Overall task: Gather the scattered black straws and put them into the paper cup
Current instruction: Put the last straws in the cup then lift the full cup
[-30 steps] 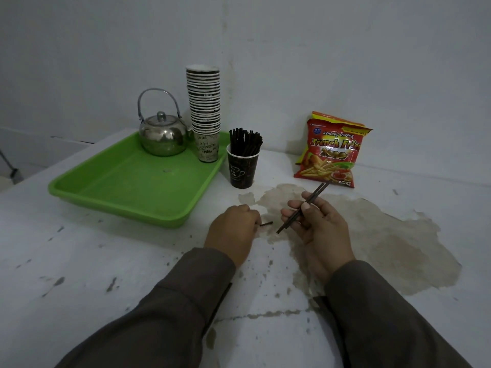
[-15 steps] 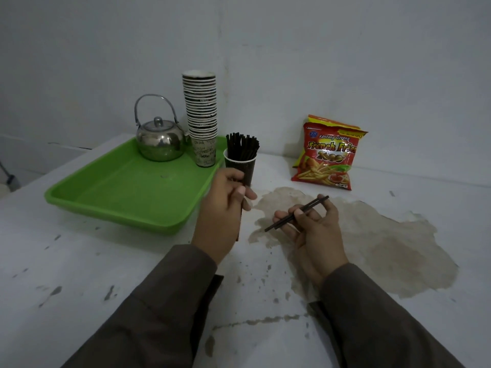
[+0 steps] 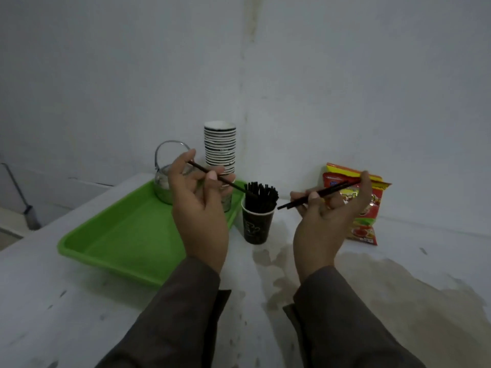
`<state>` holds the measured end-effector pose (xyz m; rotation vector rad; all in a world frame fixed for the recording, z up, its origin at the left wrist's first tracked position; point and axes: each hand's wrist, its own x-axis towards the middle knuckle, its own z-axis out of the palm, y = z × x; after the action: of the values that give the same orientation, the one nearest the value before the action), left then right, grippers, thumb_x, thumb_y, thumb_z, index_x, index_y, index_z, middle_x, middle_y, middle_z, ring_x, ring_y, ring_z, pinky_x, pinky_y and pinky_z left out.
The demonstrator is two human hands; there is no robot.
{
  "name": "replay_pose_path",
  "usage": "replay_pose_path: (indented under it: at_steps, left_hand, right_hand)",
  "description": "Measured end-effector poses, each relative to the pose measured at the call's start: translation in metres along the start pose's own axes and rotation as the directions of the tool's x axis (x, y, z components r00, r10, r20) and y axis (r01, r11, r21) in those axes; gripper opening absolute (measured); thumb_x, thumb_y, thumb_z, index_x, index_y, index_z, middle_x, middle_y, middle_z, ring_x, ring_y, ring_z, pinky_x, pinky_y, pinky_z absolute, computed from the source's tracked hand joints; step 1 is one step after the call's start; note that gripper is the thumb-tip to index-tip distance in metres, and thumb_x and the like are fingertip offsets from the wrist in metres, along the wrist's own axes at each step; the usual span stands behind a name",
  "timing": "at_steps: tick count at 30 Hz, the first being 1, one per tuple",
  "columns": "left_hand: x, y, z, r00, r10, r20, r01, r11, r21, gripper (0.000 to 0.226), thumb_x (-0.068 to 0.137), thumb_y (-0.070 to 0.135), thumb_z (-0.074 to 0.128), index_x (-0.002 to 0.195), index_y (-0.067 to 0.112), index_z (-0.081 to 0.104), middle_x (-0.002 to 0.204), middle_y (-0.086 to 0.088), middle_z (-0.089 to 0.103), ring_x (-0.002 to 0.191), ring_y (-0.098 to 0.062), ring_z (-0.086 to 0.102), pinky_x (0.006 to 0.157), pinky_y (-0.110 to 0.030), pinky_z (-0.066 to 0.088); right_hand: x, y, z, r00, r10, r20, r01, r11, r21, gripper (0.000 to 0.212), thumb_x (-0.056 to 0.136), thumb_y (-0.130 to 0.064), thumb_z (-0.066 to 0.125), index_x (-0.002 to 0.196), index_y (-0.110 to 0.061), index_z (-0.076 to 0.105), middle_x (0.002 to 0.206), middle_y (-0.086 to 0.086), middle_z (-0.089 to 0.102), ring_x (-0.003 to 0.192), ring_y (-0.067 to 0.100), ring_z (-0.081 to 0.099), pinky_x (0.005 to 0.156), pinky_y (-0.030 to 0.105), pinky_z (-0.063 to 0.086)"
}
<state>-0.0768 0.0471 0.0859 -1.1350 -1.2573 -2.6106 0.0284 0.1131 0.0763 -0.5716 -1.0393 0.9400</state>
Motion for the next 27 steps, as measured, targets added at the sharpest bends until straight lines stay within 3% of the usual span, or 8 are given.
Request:
replay_pose_path:
  at_steps: [3,7,11,13,17,24,27]
  left_hand:
    - [0.018,-0.009,0.011,0.995,0.028,-0.097,-0.031,0.999,-0.027,0.036,0.092,0.003,0.043,0.118,0.028,0.041,0.093,-0.005,0.065,0.082,-0.020,0.069,0.071,-0.028,0.056]
    - [0.025,-0.033,0.021,0.989,0.051,-0.136,-0.049,0.999,0.021,0.036,0.093,0.004,0.043,0.118,0.030,0.042,0.095,-0.002,0.065,0.085,-0.020,0.068,0.075,-0.032,0.056]
    - [0.016,-0.064,0.022,1.000,0.016,0.015,-0.019,0.975,0.222,0.035,0.093,0.007,0.044,0.118,0.032,0.044,0.096,0.011,0.064,0.087,-0.004,0.065,0.075,-0.018,0.053]
    - [0.010,-0.074,0.019,0.992,-0.043,0.118,0.002,0.945,0.327,0.037,0.092,0.007,0.045,0.114,0.037,0.045,0.092,0.010,0.065,0.088,-0.008,0.064,0.079,-0.027,0.054]
    - [0.008,-0.086,0.012,0.971,-0.137,0.196,0.041,0.903,0.427,0.033,0.088,0.003,0.051,0.108,0.029,0.054,0.092,0.002,0.065,0.089,-0.010,0.062,0.081,-0.038,0.055]
    - [0.007,-0.088,0.012,0.925,-0.204,0.319,0.052,0.903,0.426,0.032,0.085,-0.002,0.054,0.106,0.019,0.065,0.099,0.000,0.069,0.095,-0.008,0.063,0.085,-0.025,0.051]
    - [0.007,-0.091,0.011,0.923,-0.203,0.327,0.023,0.876,0.481,0.029,0.084,0.000,0.056,0.106,0.017,0.066,0.100,-0.001,0.069,0.094,-0.009,0.063,0.085,-0.025,0.050]
  right_hand:
    - [0.012,0.001,0.018,0.989,-0.132,-0.070,0.135,0.990,0.036,0.070,0.089,0.007,0.042,0.133,-0.044,0.021,0.110,0.020,0.057,0.079,0.020,0.070,0.080,0.034,0.056]
    - [0.022,0.013,0.029,0.959,-0.261,-0.106,0.264,0.965,0.010,0.066,0.090,0.005,0.043,0.135,-0.038,0.021,0.091,0.002,0.060,0.080,0.019,0.068,0.083,0.035,0.055]
    - [0.018,0.039,0.032,0.978,-0.210,0.009,0.211,0.976,-0.052,0.066,0.090,0.001,0.046,0.134,-0.041,0.021,0.086,-0.009,0.065,0.081,0.013,0.069,0.075,0.019,0.053]
    - [0.013,0.051,0.030,0.980,-0.174,0.095,0.187,0.970,-0.153,0.067,0.090,-0.002,0.047,0.132,-0.047,0.021,0.083,-0.007,0.064,0.079,0.006,0.068,0.069,0.012,0.051]
    - [0.010,0.067,0.027,0.972,-0.119,0.201,0.181,0.929,-0.323,0.059,0.089,-0.007,0.051,0.126,-0.047,0.029,0.080,-0.013,0.063,0.078,-0.002,0.065,0.068,0.013,0.051]
    - [0.022,0.070,0.017,0.927,0.037,0.374,0.160,0.862,-0.481,0.041,0.091,-0.011,0.051,0.117,-0.042,0.042,0.082,-0.006,0.067,0.072,-0.003,0.062,0.062,0.006,0.048]
    - [0.021,0.068,0.016,0.921,0.022,0.389,0.204,0.823,-0.530,0.027,0.091,-0.009,0.050,0.109,-0.027,0.057,0.090,-0.004,0.066,0.078,0.000,0.059,0.073,0.015,0.052]
